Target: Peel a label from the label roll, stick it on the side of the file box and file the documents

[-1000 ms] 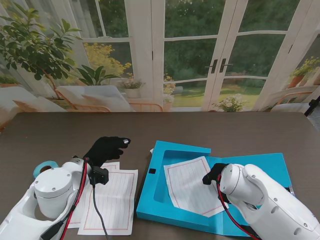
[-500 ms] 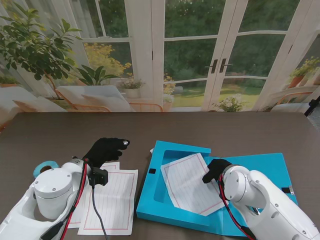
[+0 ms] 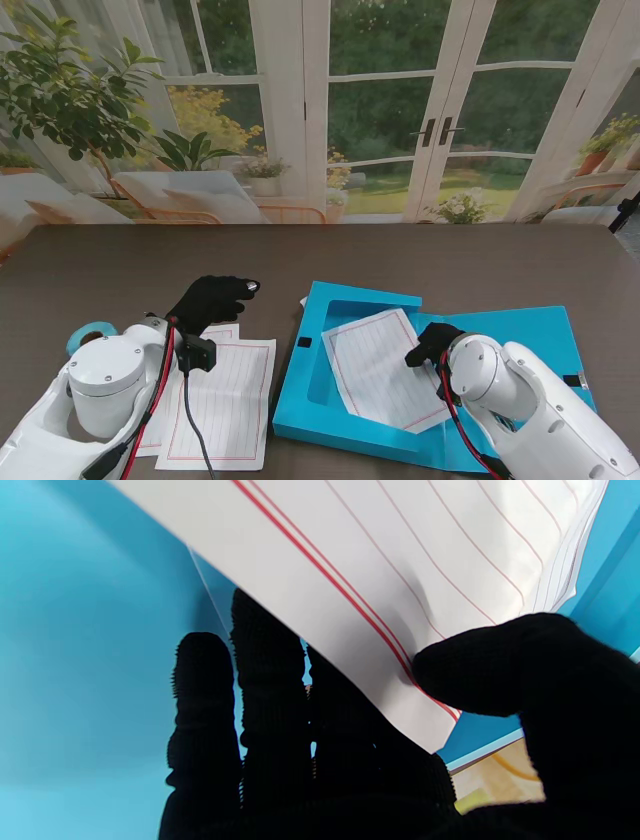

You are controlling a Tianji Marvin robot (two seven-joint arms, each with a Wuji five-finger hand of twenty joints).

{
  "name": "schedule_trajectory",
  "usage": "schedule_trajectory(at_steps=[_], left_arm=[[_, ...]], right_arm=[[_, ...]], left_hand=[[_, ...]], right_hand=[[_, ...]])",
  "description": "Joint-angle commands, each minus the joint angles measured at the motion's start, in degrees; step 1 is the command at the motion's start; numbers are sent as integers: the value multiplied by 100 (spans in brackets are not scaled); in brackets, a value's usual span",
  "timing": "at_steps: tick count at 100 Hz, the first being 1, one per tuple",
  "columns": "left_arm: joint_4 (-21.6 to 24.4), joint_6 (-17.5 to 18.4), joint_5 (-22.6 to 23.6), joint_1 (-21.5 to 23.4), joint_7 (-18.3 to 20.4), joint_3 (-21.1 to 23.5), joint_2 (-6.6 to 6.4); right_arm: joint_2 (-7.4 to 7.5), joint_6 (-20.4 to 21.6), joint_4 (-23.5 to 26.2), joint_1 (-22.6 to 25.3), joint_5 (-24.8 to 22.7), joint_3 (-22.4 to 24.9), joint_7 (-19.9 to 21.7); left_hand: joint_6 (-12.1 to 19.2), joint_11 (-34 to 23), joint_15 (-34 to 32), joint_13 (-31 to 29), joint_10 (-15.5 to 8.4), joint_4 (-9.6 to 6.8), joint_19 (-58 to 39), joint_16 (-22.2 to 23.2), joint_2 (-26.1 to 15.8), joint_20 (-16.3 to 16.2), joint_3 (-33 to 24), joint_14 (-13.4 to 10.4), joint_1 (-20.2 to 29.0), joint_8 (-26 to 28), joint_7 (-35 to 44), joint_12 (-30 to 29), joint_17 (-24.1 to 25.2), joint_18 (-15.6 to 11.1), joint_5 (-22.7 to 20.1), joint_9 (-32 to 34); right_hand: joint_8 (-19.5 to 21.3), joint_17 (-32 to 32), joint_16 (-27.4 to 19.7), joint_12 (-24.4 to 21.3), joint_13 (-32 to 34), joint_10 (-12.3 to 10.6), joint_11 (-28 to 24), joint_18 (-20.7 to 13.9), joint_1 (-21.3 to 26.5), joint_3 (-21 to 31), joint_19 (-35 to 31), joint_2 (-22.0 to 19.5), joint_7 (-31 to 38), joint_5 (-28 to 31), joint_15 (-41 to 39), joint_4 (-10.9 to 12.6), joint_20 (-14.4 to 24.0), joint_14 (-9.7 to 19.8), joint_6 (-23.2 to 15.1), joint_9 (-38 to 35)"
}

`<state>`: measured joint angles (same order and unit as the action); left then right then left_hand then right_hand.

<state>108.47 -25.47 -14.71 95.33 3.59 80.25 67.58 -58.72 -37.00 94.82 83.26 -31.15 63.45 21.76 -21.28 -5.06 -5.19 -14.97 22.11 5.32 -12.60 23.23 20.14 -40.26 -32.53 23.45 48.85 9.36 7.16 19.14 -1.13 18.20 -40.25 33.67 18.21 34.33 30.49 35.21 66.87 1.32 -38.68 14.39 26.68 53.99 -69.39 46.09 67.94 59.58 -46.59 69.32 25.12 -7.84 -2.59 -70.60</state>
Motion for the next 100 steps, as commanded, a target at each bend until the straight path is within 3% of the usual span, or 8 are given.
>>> schedule_trajectory(at_steps=[1,22,62,86,100], left_arm=[[4,5,8,-2,112,-2,0],[3,-2,14,-8,96,-1,4],[-19,-3,-25,-40,81,-17,13],[-9,3,-35,-22,63,-6,17],[2,-6,-48,-12,39,-3,24]], right_arm=[[-66,-137,8,7,19,-44,39],[-172,-724,-19,-42,449,-64,-341],[-409,-1333,-83,-133,901,-187,-1002],[-519,-1841,-73,-248,1239,-322,-1213],[-560,-1931,-51,-271,1328,-347,-1286]], left_hand=[[-5,18,31,-24,-12,-140,45,39,-166,-72,135,9,83,41,-12,43,-65,-234,-156,40],[-8,16,32,-24,-1,-140,43,39,-173,-75,145,14,91,41,-13,43,-71,-231,-163,44],[-25,22,34,-15,0,-139,48,38,-230,-76,188,16,109,39,-23,39,-59,-235,-165,24],[-35,18,34,-15,14,-138,49,37,-256,-77,228,19,129,39,-23,38,-59,-239,-179,36],[-30,17,34,-14,17,-140,49,37,-266,-78,243,20,138,39,-26,38,-58,-233,-181,42]], right_hand=[[-50,-527,98,125,302,6,34,28,390,490,-262,-279,219,422,-120,346,-29,-60,-349,-207],[-46,-517,112,147,310,58,36,53,424,548,-290,-307,224,432,-145,420,-17,-134,-208,-218],[-81,-485,120,158,315,99,14,65,480,665,-387,-355,264,473,-206,524,15,-239,25,-239],[-143,-463,121,146,315,123,-17,62,513,749,-441,-389,303,500,-255,581,26,-298,181,-274],[-176,-461,118,136,318,131,-28,66,511,760,-465,-394,327,510,-285,584,26,-322,220,-277]])
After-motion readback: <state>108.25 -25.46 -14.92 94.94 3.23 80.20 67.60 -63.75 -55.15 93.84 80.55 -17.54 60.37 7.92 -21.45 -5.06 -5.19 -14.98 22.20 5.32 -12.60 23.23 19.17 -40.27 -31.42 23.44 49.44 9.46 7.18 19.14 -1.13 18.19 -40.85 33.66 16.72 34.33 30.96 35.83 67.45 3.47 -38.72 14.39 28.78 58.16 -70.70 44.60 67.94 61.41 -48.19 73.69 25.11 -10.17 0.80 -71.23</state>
